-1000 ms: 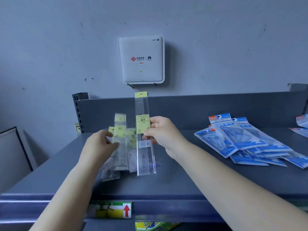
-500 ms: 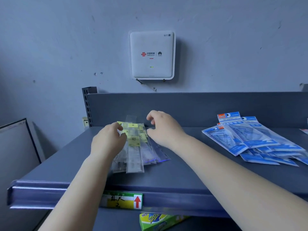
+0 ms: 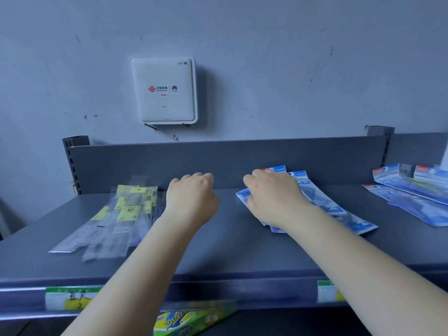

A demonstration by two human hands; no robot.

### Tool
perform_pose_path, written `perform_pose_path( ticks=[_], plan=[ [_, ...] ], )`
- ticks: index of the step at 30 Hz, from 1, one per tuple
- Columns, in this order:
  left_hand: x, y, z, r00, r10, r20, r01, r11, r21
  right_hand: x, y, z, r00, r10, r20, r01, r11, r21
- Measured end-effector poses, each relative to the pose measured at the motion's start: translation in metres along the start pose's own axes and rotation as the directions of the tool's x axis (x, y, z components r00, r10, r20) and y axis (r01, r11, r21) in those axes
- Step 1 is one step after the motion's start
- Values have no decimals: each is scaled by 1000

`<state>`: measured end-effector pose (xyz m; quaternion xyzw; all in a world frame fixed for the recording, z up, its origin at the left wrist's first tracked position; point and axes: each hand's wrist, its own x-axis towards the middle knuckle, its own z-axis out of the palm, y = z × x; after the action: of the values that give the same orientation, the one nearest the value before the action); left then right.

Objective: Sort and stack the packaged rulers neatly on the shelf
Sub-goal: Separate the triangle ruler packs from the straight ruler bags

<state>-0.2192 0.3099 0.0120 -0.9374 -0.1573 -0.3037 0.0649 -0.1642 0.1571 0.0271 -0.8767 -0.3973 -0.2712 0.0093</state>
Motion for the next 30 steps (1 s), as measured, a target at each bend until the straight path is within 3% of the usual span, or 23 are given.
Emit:
perform_pose_path(
  ticks=[15, 25, 30],
  plan=[
    [19, 223, 0, 977, 212, 18, -210, 976, -57, -97, 188, 4, 991, 131, -23, -132, 984, -121],
    [27, 347, 19, 951, 305, 44, -298, 947, -117, -159, 295, 8, 974, 226, -1, -226, 974, -29],
    [30, 402, 24, 945, 315, 87, -291, 931, -221, -189, 353, 11, 928, 371, 37, -372, 920, 119]
  ],
)
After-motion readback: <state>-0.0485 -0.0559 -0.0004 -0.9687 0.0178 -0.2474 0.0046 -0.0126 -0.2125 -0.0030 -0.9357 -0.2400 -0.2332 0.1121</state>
